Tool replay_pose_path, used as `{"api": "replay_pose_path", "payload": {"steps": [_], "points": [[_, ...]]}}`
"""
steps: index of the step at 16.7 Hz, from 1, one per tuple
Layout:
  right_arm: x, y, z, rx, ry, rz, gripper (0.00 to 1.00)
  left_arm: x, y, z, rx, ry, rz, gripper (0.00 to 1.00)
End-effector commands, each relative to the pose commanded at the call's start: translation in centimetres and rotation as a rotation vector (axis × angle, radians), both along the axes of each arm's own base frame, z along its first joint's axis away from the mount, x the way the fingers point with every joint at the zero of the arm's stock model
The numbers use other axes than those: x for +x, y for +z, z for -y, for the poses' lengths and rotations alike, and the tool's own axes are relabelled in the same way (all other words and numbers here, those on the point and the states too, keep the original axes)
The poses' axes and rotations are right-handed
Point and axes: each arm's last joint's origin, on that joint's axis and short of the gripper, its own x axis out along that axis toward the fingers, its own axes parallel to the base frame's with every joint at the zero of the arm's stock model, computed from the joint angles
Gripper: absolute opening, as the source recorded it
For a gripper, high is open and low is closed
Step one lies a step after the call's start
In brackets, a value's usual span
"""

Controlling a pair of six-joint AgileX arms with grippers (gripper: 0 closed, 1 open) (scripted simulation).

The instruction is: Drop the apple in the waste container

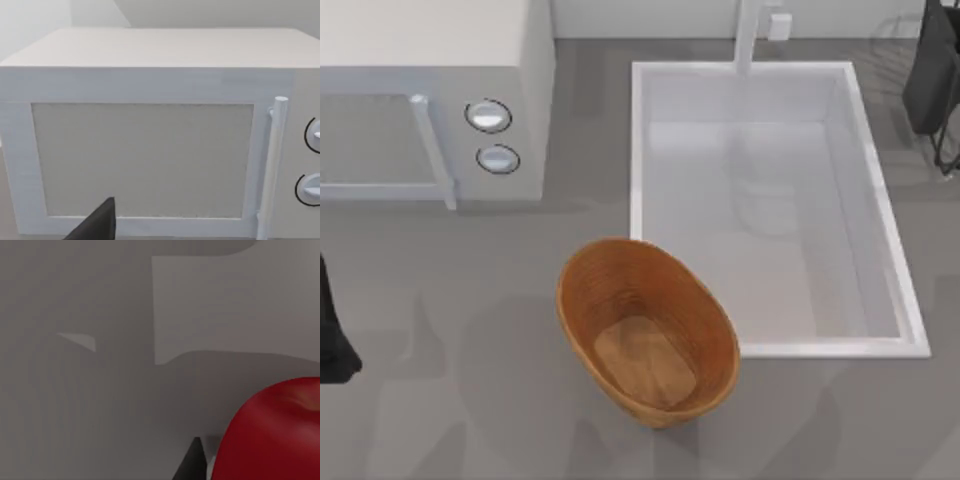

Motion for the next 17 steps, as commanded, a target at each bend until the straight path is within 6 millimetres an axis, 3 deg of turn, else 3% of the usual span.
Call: {"api": "replay_pose_path", "payload": {"steps": [4,8,13,17], "points": [[0.7,1.9,0.4,-0.001,-0.004,0.010,0.00,0.0,0.0,0.0,0.000,0.000,0.000,1.00],[1.1,7.0,0.5,0.007,-0.002,-0.014,0.00,0.0,0.0,0.0,0.000,0.000,0.000,1.00],[0.3,13.7,0.1,0.006,0.000,-0.015,0.00,0.0,0.0,0.0,0.000,0.000,0.000,1.00],[0.0,15.0,0.0,0.000,0.000,0.000,0.00,0.0,0.0,0.0,0.000,0.000,0.000,1.00]]}}
